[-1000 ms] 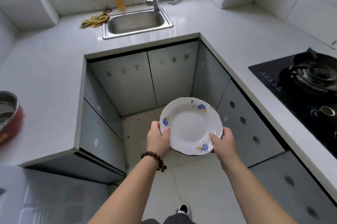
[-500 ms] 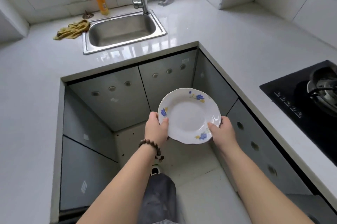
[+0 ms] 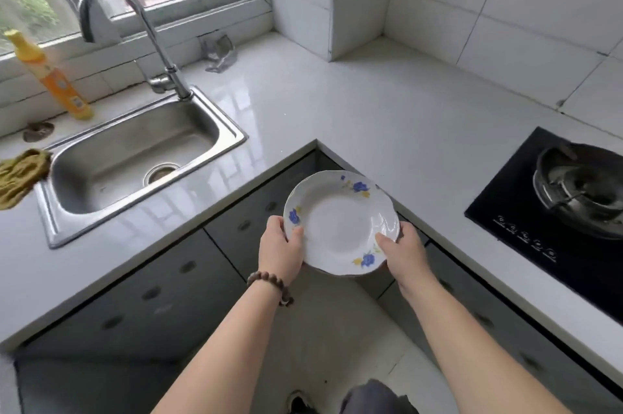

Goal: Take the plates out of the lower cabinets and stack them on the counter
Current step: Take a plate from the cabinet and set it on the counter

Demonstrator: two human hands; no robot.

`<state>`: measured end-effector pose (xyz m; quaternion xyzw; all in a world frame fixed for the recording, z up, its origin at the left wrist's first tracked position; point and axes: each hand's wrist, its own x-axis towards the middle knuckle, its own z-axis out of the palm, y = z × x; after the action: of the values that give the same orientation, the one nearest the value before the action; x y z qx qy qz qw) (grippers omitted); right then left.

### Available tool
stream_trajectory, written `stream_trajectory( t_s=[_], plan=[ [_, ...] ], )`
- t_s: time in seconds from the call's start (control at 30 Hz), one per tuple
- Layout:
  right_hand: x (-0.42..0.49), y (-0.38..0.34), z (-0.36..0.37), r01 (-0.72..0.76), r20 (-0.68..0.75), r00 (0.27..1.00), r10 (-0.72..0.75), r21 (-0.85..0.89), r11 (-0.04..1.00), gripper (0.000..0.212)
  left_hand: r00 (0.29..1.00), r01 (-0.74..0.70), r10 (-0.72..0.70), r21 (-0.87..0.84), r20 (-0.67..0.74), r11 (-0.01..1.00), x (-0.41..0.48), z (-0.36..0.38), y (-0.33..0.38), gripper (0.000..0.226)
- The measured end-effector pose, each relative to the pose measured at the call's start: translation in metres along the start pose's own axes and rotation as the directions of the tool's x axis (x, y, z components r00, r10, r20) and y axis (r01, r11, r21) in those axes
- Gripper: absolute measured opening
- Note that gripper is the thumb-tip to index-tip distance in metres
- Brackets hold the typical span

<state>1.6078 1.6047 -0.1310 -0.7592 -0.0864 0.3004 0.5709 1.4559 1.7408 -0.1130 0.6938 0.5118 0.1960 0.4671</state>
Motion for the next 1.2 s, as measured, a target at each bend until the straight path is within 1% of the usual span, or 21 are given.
stream_trajectory(
  t_s=[0.1,0.27,0.4,0.53,0.73,1.0,1.1,1.2],
  plan=[
    [0.025,-0.011,-0.006,-0.014,-0.070,0.997,0.015,0.018,1.000,0.020,0.997,-0.023,0.023,0.000,0.073,1.000,0.033,0.017,0.020,0.027],
    [0.080,-0.028,-0.024,-0.023,-0.168,0.985,0.027,0.027,0.999,0.017,0.982,-0.099,0.098,-0.001,0.161,0.995,0.090,0.061,0.050,0.019],
    [0.135,-0.043,-0.039,-0.026,-0.222,0.974,0.038,0.057,0.998,0.017,0.965,-0.120,0.118,-0.007,0.234,0.993,0.139,0.097,0.083,0.019],
    [0.185,-0.064,-0.053,-0.047,-0.266,0.961,0.074,0.109,0.993,0.030,0.949,-0.135,0.122,0.023,0.291,0.991,0.188,0.131,0.124,0.023],
    [0.239,-0.084,-0.086,-0.070,-0.331,0.936,0.117,0.151,0.986,0.025,0.914,-0.140,0.128,0.001,0.385,0.990,0.231,0.184,0.167,0.019],
    [0.292,-0.086,-0.129,-0.150,-0.435,0.874,0.216,0.180,0.972,0.026,0.820,-0.175,0.140,0.011,0.555,0.984,0.276,0.254,0.211,0.018],
    [0.311,-0.089,-0.144,-0.168,-0.483,0.841,0.243,0.194,0.967,0.026,0.776,-0.213,0.152,0.029,0.612,0.977,0.294,0.282,0.229,0.018],
    [0.330,-0.092,-0.162,-0.177,-0.528,0.806,0.267,0.216,0.960,0.032,0.728,-0.258,0.157,0.055,0.667,0.964,0.310,0.313,0.247,0.018]
  ],
)
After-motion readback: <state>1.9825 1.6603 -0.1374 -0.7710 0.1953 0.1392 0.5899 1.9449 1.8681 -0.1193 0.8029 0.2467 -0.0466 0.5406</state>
